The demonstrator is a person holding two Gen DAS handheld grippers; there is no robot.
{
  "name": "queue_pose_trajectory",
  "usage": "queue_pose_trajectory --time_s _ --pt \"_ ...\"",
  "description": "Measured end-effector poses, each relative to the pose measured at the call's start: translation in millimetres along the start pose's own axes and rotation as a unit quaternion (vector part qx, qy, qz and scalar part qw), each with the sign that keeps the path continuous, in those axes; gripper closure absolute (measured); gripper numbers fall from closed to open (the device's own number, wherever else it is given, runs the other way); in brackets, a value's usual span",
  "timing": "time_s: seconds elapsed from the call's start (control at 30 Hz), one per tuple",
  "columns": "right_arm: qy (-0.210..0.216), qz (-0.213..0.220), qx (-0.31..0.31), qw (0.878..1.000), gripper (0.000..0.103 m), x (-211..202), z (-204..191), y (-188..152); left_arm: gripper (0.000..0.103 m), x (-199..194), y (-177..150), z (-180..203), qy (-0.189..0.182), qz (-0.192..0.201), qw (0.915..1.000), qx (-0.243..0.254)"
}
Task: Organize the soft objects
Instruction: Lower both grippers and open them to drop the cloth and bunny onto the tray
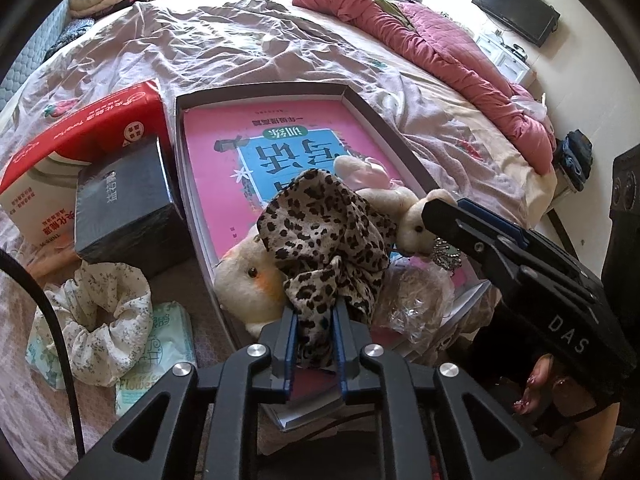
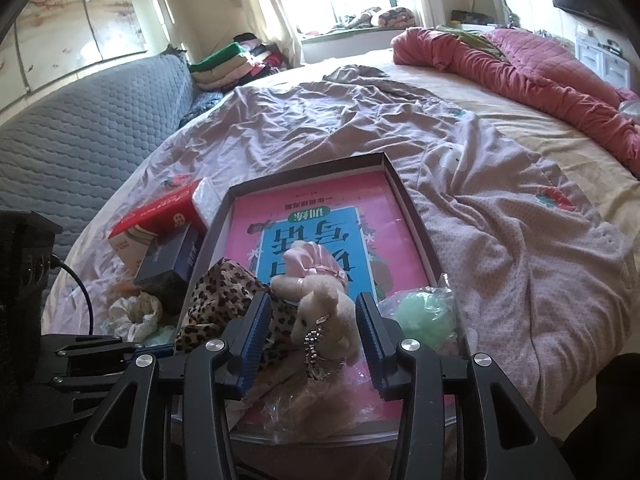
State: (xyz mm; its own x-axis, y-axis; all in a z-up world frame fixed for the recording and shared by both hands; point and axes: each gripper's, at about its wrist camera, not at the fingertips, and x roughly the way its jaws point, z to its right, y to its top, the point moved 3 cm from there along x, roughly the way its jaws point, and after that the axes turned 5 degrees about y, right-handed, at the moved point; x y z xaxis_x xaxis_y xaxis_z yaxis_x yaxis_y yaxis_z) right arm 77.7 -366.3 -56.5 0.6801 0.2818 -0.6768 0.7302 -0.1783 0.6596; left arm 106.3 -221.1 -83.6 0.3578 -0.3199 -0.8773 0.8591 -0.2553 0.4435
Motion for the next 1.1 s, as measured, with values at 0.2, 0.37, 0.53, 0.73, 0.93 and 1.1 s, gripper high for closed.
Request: queue_pose_trajectory --time_s 0.2,0.37,0.53,0.73,0.93,1.1 --pt "-0.009 0.004 0.004 1.0 0.057 -5 4 1 0.076 -6 0 2 0.006 0.007 0.9999 0.005" --pt "-0.023 0.009 0.007 1.0 0.054 -11 7 2 0.06 -13 2 1 0.011 0.015 0.9998 0.005" --pt "-0.032 0.021 0.01 0.999 0.039 -20 8 5 0.052 -25 4 -2 0.016 0.03 0.9994 0.003" --pt "-0.048 0.028 -0.003 0.998 0.033 -28 2 8 0.045 -39 3 -8 0.026 0.042 0.9988 -0.006" --pt "-0.057 0.032 -0.013 0.998 0.031 -33 -4 10 0.043 -49 1 -16 0.038 0.049 0.998 -0.013" --pt "-0.058 0.038 -0.02 0.997 0.029 -39 -10 13 0.04 -60 -1 -21 0.049 0.059 0.9969 -0.012"
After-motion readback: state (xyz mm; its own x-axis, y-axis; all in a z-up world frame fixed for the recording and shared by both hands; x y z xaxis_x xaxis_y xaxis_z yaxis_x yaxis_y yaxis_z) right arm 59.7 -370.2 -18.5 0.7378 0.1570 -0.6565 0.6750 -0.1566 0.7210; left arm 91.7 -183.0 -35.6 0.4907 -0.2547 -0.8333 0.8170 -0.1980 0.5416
